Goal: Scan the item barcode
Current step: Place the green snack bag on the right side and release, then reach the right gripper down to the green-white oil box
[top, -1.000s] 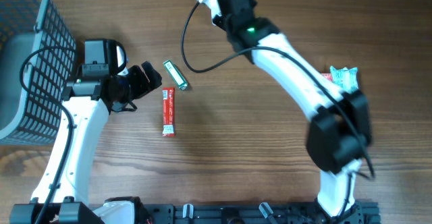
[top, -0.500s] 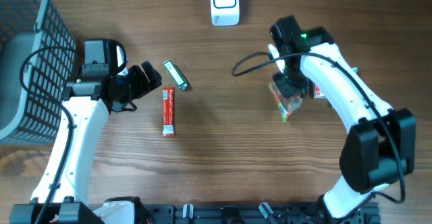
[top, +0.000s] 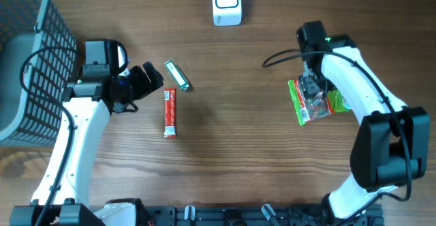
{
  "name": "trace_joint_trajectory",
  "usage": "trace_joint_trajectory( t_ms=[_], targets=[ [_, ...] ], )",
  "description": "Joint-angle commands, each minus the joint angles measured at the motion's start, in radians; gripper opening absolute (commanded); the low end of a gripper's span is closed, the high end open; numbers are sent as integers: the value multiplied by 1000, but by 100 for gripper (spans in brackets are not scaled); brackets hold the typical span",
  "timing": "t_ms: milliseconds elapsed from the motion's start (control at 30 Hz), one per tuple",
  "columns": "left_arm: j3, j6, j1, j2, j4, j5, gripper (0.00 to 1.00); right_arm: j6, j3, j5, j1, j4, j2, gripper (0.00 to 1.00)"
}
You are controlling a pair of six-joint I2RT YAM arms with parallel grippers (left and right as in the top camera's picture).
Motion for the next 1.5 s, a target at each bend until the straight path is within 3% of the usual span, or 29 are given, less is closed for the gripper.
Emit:
trace_joint_trajectory(
  t_ms=[0,133,200,267,400,533,700,867,967,1167,1467],
  targets=[
    [8,23,2,-4,0,8,100,74,157,-158,39,-40,-12,91],
    [8,23,2,-4,0,8,100,36,210,-692,140,73,-19,91],
    [8,23,2,-4,0,8,100,46,185,-818,211,191,-17,91],
    [8,23,2,-4,0,8,100,127,152,-813,316,370,-9,89],
    [8,23,2,-4,0,8,100,174,108,-694,478,616,52,76],
    [8,23,2,-4,0,8,100,168,108,-682,548,744,147,76],
    [8,23,2,-4,0,8,100,204,108,-703,526,762,186,73],
    [8,21,2,-4,14,-4,100,200,108,-927,454,757,186,72],
    [8,19,19,-4,8,-206,100,190,108,-907,471,754,189,69],
    [8,9,124,-4,-16,-202,100,163,108,-653,541,763,201,70],
    [8,8,125,-4,-21,-202,100,166,108,-706,547,843,320,62]
  ],
)
